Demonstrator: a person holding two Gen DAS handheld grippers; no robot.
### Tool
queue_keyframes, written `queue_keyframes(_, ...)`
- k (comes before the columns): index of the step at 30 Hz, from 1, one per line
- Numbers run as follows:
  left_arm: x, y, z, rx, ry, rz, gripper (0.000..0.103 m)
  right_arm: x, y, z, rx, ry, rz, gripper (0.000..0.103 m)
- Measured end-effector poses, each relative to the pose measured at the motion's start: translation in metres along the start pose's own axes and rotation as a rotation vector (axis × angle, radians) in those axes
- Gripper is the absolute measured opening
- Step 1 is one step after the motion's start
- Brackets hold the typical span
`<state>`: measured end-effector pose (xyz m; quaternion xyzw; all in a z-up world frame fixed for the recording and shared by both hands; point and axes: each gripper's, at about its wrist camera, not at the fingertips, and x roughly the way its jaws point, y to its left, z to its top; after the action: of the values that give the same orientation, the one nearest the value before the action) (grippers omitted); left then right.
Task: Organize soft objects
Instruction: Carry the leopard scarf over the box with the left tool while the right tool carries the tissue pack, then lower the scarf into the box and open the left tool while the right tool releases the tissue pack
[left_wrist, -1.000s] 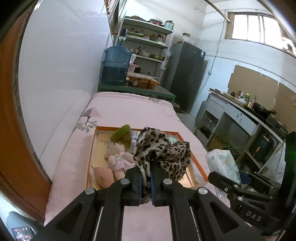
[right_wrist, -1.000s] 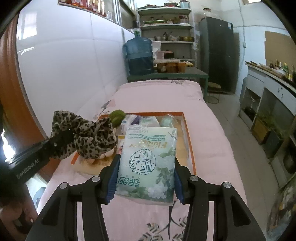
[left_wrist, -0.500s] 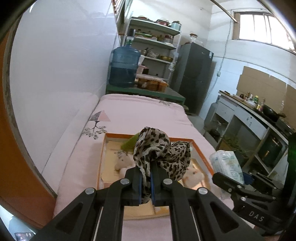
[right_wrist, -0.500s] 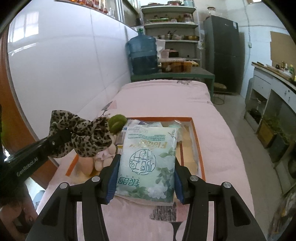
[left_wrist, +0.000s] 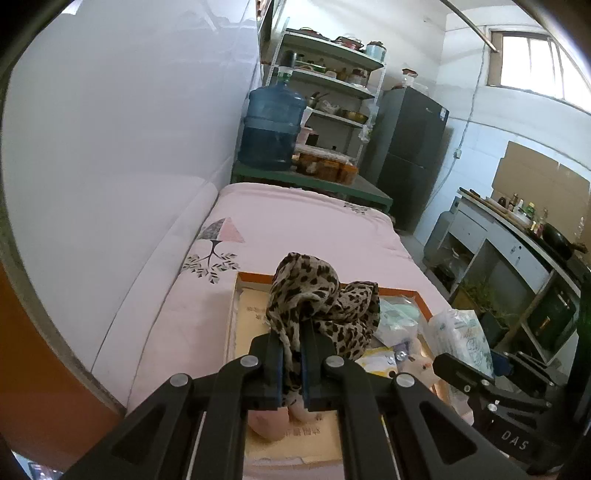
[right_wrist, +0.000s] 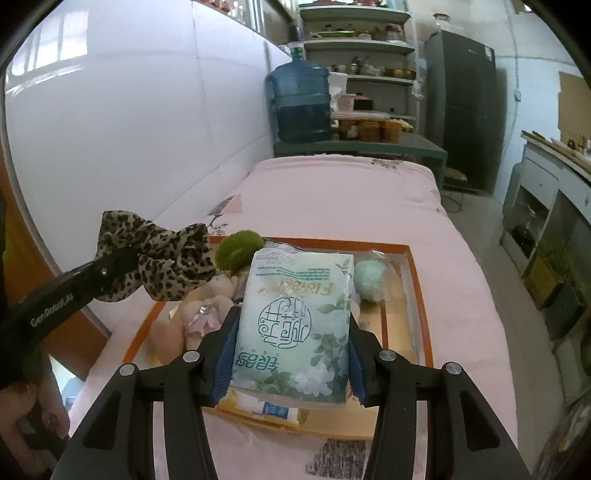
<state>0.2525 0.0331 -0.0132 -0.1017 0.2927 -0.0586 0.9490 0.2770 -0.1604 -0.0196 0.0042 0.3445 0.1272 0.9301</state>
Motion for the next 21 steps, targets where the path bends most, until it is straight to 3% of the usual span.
queue_keyframes(21, 0.051, 0.006, 0.003, -0.018, 0.085, 0.003, 0.006, 0.061, 0.007, 0.004, -0.052, 0.098, 0.043, 0.052)
